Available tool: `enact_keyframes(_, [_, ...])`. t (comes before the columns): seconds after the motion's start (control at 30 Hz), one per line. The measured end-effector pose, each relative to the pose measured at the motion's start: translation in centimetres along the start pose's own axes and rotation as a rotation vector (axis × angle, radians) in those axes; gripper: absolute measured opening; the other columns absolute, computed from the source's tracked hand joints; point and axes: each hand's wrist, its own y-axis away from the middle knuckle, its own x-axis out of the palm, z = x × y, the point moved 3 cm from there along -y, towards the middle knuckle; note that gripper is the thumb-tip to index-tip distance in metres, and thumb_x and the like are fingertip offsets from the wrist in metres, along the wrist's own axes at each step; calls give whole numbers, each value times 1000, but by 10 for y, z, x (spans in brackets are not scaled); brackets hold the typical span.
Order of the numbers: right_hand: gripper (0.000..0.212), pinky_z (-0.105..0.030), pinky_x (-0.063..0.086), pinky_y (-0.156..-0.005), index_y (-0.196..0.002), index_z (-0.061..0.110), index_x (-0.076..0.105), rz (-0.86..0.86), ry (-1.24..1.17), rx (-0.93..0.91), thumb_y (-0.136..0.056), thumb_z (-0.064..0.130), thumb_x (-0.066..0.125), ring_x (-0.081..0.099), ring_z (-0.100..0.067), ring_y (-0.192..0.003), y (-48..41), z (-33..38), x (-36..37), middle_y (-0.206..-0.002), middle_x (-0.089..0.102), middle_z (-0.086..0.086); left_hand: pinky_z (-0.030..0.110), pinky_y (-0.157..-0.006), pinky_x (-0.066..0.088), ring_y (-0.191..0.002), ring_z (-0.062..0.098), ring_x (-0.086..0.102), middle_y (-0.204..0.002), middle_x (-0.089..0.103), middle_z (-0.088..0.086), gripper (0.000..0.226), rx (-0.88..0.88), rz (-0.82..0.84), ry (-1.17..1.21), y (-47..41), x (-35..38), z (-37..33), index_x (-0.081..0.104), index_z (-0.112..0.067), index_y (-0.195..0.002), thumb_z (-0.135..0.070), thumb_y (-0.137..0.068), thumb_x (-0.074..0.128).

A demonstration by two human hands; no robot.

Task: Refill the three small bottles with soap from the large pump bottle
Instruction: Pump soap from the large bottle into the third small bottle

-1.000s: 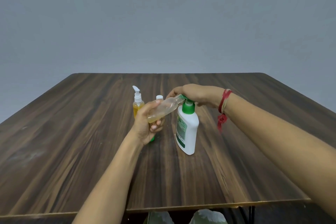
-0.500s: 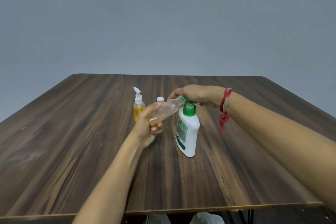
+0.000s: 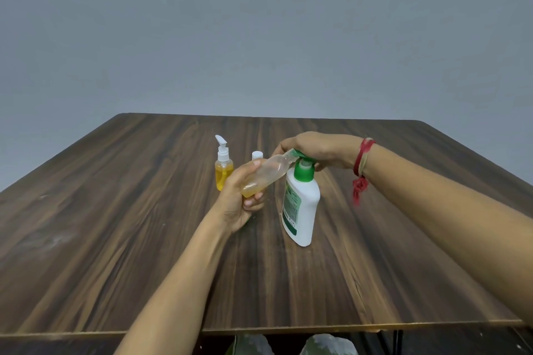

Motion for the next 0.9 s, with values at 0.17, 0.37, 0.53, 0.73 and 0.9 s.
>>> enact_keyframes(0.17, [30,-28,40,-68,-100,22,62,3,4,-11,-94,17,33,52,-11,-68,-1,-2,2,-71,65,7,12,-32,22,-29,3,26,-41,40,-2,24,7,3,9,2,-1,0,72,-15,-80,-36,-75,60])
enact_keyframes(0.37, [32,-34,37,-75,-104,22,61,-21,7,-7,-94,12,31,47,-12,-72,-2,-1,2,-75,58,5,12,-31,21,-28,3,25,-40,36,-1,28,11,-17,20,-1,-1,1,68,-9,-86,-33,-78,56])
enact_keyframes(0.53, [34,-40,36,-80,-103,20,64,-29,22,0,-91,11,33,47,-14,-73,-5,-2,-1,-77,58,4,11,-31,20,-28,3,24,-40,35,-1,25,18,-35,30,-1,1,2,69,-12,-76,-33,-78,55])
enact_keyframes(0.73, [36,-33,36,-71,-113,15,62,-16,112,-21,-94,12,32,46,-16,-78,-3,4,-2,-85,56,3,11,-30,20,-28,3,24,-40,36,-2,24,21,-38,27,1,0,1,70,-15,-72,-33,-78,55])
enact_keyframes(0.9, [34,-33,36,-70,-104,22,62,-24,64,-5,-93,12,31,46,-12,-72,-5,-2,2,-78,57,6,11,-31,20,-28,3,24,-39,36,-2,26,27,-32,10,0,-2,0,69,-11,-80,-32,-79,54])
